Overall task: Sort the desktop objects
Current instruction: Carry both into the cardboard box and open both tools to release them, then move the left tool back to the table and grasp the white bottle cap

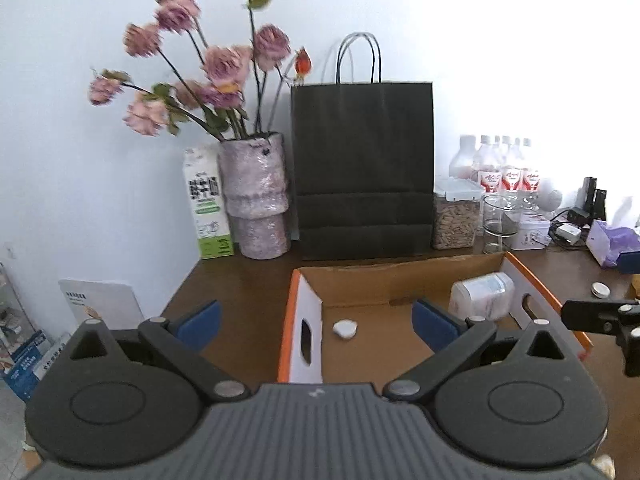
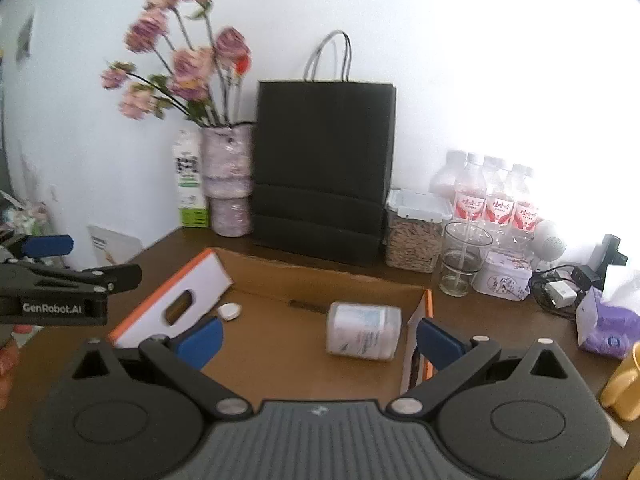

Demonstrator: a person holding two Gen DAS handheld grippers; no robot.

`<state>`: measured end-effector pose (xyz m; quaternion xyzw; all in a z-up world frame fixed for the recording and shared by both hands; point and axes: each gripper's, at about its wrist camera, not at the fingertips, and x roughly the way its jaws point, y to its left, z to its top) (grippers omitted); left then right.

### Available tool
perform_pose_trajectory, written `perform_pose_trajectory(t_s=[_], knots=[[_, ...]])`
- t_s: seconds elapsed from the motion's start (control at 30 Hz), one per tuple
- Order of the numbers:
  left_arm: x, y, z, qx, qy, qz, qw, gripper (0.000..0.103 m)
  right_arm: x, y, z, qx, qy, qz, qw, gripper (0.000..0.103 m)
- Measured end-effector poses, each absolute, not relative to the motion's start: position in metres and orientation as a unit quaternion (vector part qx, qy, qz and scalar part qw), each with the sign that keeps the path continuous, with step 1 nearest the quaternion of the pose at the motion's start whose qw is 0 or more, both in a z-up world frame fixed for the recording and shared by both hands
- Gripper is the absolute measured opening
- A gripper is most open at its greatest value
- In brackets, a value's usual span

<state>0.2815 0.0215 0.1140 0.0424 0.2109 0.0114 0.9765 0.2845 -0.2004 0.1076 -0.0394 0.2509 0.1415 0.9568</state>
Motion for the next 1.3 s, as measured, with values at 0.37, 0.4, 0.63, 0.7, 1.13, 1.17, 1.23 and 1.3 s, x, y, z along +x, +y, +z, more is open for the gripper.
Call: perform_pose_trajectory(t_s=[0.37,0.4,0.63,0.7,1.13,1.17,1.23,1.3], knots=[[0.183,0.031,0.066,0.031,0.207,0.015,0.978,0.103,0.178,-0.217,0.056,-0.023,0.259,0.137,0.956,0.103],[0.176,0.032,0.061,0.028,0.21,0.014,0.977,0.103,0.171,-0.217,0.051,-0.024,0.261,0.134,0.956,0.103],[0.14,0.028,0.036,0.026,0.219,0.013,0.975,0.103,0.136,-0.214,0.023,-0.022,0.276,0.122,0.953,0.103],[0.133,0.027,0.031,0.025,0.224,0.012,0.974,0.103,0.131,-0.212,0.017,-0.023,0.281,0.122,0.952,0.103],[0.107,0.021,-0.007,0.028,0.261,0.014,0.965,0.103,0.107,-0.207,-0.015,-0.02,0.292,0.117,0.949,0.103],[0.105,0.021,-0.01,0.029,0.264,0.013,0.964,0.103,0.105,-0.206,-0.018,-0.02,0.295,0.117,0.948,0.103],[0.103,0.02,-0.014,0.031,0.27,0.01,0.962,0.103,0.103,-0.206,-0.023,-0.019,0.301,0.117,0.946,0.103],[0.1,0.02,-0.016,0.033,0.273,0.008,0.962,0.103,0.101,-0.205,-0.025,-0.02,0.304,0.117,0.945,0.103]])
